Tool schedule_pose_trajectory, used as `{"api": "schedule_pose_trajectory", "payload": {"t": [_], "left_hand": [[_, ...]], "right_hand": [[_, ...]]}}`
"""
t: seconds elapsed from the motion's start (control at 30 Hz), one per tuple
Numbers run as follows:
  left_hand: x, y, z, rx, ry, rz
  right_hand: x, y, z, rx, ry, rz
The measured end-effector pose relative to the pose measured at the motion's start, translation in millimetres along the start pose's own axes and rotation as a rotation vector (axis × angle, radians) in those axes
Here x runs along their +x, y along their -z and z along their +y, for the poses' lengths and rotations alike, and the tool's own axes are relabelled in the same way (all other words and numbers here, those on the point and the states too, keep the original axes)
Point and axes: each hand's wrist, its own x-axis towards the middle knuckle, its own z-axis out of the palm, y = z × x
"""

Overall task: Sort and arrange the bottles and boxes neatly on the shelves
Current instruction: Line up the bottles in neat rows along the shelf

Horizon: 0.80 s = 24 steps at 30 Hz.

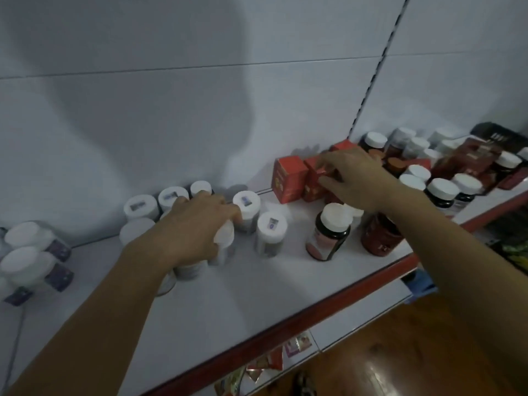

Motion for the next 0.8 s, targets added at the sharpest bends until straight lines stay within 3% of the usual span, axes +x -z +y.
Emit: {"api": "schedule_pose_trajectory", "payload": {"t": [0.13, 0.27, 0.4, 0.53, 0.63, 0.73, 0.8], "left_hand": [[2.3, 10.4, 8.4, -0.005, 0.093, -0.041], [24.7, 31.7, 47.3, -0.102, 0.113, 0.125], [59.9, 36.3, 105.3, -0.208, 0.068, 0.187], [102.6, 33.5, 156.7, -0.274, -0.024, 0.182], [133.1, 29.3, 182.0, -0.193, -0.02, 0.067], [150.7, 24.2, 191.6, -0.122, 0.016, -0.108], [156.8, 23.0, 195.5, -0.105, 0.007, -0.115]], "right_hand": [[3.6, 5.0, 44.0, -0.018, 0.105, -0.005], [5.0, 4.8, 89.9, 0.014, 0.274, -0.013], [6.1, 10.0, 126.2, 0.098, 0.356, -0.011], [1.4, 20.6, 168.2, 0.015, 0.251, 0.041], [-3.7, 30.3, 199.5, -0.166, 0.111, 0.086], [-9.0, 34.1, 217.0, -0.079, 0.104, 0.049], [-13.4, 36.8, 231.7, -0.011, 0.076, 0.068]]}}
